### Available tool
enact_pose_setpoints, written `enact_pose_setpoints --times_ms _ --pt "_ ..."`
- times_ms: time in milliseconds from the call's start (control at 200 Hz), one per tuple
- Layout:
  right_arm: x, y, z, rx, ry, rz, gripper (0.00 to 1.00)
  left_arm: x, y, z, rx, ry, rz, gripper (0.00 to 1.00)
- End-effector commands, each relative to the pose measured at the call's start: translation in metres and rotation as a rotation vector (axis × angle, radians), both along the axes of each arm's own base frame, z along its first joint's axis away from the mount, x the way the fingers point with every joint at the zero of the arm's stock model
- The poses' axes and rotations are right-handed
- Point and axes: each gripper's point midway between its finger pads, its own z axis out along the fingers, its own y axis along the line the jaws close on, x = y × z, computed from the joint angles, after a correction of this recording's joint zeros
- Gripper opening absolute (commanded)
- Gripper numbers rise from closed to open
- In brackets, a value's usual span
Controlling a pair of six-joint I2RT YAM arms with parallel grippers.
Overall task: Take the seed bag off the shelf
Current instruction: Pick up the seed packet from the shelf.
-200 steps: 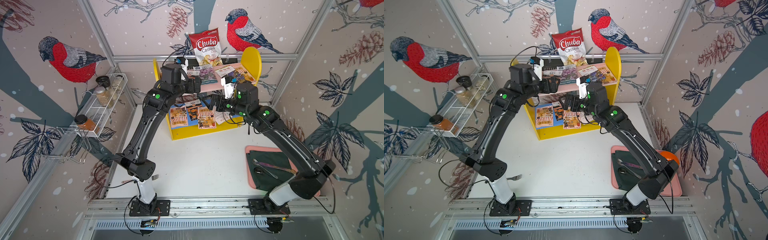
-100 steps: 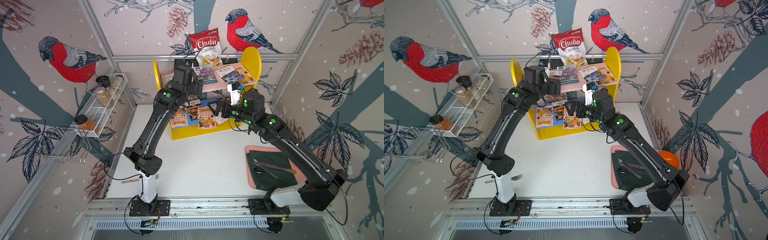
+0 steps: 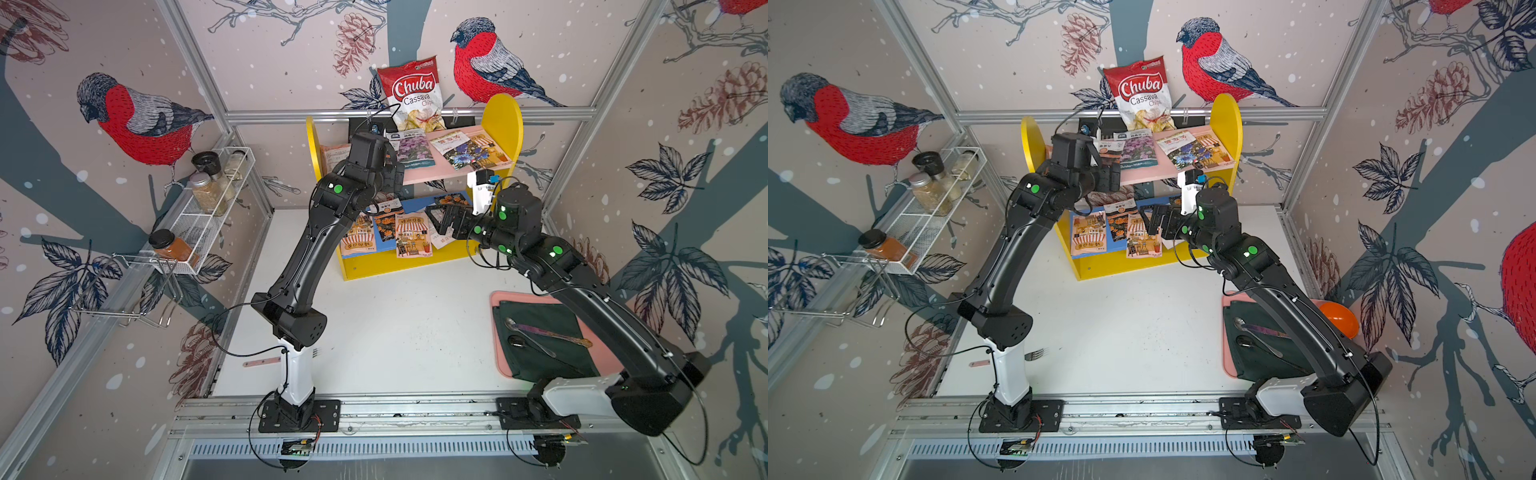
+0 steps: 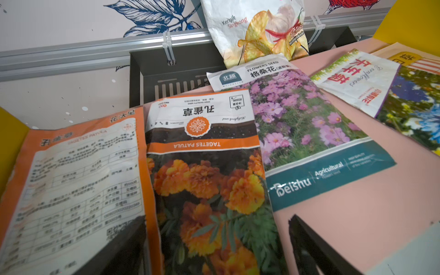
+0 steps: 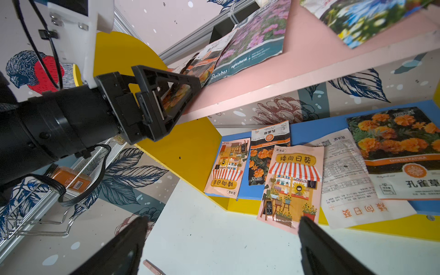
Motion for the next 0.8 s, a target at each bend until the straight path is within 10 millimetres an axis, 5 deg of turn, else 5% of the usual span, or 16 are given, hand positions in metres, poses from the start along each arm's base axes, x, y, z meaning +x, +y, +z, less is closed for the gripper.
enact_pose_setpoints --times_ms 0,455,795 --pt "0.001 -0.001 0.012 0.029 -0.039 -0.005 1.00 -0.006 -0.004 -0.010 -0.022 0.054 -0.021 0.92" --pt "0.000 -0.006 0.012 0.040 -0.040 -0.008 1.00 -0.025 -0.032 -0.016 -0.146 0.147 -0.162 0.91" --pt "0.002 -0.005 0.025 0.140 -0.030 0.039 1.00 -0.047 -0.039 0.004 -0.222 0.147 -0.241 0.90"
